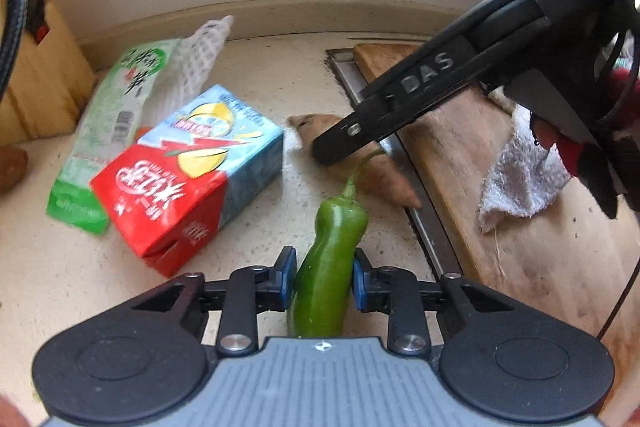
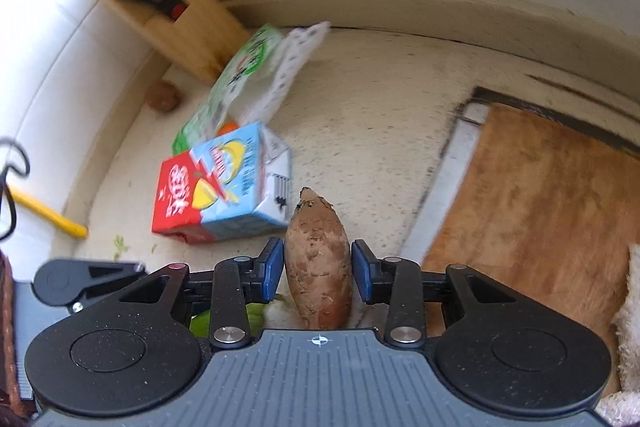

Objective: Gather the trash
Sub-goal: 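Grasp the green pepper with the left gripper while the right grasps the sweet potato, then carry the pepper and sweet potato down over the trash bin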

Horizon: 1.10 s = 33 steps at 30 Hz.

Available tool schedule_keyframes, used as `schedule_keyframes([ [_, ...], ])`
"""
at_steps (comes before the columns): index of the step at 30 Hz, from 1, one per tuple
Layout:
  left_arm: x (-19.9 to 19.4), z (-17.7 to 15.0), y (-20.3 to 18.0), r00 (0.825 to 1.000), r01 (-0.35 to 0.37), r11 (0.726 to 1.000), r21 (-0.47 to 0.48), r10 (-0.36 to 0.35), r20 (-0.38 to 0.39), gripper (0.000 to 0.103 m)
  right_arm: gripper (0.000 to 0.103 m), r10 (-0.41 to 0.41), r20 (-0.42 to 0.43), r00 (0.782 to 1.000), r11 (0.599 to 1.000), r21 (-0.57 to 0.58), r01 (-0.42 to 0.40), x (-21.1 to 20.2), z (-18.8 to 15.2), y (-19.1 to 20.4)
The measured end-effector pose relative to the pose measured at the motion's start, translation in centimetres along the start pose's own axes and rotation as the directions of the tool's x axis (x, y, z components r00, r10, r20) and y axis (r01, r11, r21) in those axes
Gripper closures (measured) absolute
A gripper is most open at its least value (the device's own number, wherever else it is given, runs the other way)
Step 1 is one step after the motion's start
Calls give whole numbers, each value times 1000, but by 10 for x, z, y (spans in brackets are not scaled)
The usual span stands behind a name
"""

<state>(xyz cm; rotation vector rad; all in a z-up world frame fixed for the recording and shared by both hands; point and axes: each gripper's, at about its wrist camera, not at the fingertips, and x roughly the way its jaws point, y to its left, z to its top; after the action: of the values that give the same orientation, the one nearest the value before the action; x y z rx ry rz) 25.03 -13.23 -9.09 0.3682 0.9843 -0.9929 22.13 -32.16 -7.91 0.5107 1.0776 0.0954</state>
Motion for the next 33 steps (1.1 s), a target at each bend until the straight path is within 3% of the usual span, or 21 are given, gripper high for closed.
schedule_keyframes([
  [7,-24,-1,35,995,78,980,-182,-66,69,85,58,32,36,999,998,45,-34,-9,2,-10],
  [13,-45,1,52,990,59,968,-243,-26,137,85,59,59,67,996,997,39,-62,-18,4,-3],
  [22,-89,2,76,968,14,950,-313,65,242,85,59,93,131,987,995,20,-97,-41,4,7],
  [33,-122,-21,81,954,-29,920,-391,141,263,85,59,133,149,980,991,-44,-128,-60,-2,26],
])
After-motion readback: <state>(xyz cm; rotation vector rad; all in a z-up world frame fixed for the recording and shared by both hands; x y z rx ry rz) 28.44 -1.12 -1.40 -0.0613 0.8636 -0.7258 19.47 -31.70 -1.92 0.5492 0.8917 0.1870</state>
